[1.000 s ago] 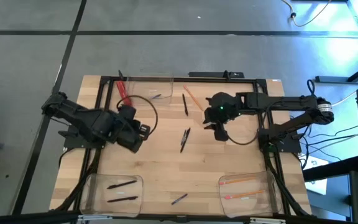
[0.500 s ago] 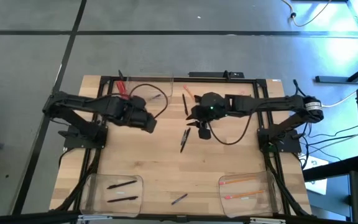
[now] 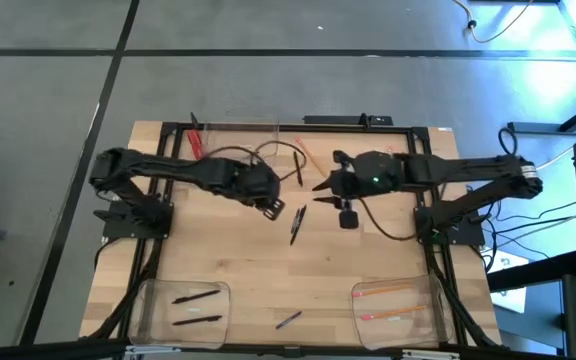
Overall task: Sort crayons/erasers/pens/pencils in bins
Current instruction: Put the blue crayon into the top transparent bin
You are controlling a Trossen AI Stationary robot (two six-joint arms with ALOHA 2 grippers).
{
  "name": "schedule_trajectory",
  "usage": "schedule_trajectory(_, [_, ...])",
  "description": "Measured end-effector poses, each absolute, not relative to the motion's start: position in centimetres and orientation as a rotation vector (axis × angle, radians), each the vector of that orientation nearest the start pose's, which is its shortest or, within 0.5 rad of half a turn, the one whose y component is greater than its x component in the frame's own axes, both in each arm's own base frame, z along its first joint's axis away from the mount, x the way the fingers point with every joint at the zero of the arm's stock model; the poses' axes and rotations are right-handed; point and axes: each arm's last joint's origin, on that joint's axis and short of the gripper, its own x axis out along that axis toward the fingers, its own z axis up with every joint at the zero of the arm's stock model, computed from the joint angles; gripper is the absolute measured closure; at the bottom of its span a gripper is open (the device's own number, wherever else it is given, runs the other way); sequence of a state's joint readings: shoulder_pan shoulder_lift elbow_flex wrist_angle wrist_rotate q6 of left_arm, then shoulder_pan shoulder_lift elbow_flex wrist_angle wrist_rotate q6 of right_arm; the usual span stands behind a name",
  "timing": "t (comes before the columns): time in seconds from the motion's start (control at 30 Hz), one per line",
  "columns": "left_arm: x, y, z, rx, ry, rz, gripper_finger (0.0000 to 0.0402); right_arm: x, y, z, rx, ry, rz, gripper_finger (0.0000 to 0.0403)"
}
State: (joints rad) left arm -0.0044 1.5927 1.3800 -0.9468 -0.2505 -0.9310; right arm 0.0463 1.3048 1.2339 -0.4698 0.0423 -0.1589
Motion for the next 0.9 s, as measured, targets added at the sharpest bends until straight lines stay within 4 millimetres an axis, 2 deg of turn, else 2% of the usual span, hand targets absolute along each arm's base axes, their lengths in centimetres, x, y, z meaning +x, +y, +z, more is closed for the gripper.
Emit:
schedule_trajectory(0.2, [34.7,0.7,24.0,-0.666,0.994,0.741,0.0332,26.6,2.8,36.5,-0.153,0.485,0.071,0.0288])
schedule_trajectory(0.47, [38.2,0.4,18.8,-0.71,1.015,0.681,0.0332,25.7,4.0,36.8,-0.161,0.487,0.114,0.0288])
schedule_trajectory(0.63, [39.3,0.2,17.0,-0.732,1.019,0.647,0.0332,25.6,4.3,36.7,-0.166,0.495,0.129,0.0288])
schedule_trajectory(0.9, [40.0,0.1,16.2,-0.739,0.984,0.633,0.0333,25.5,4.3,36.5,-0.146,0.52,0.125,0.0288])
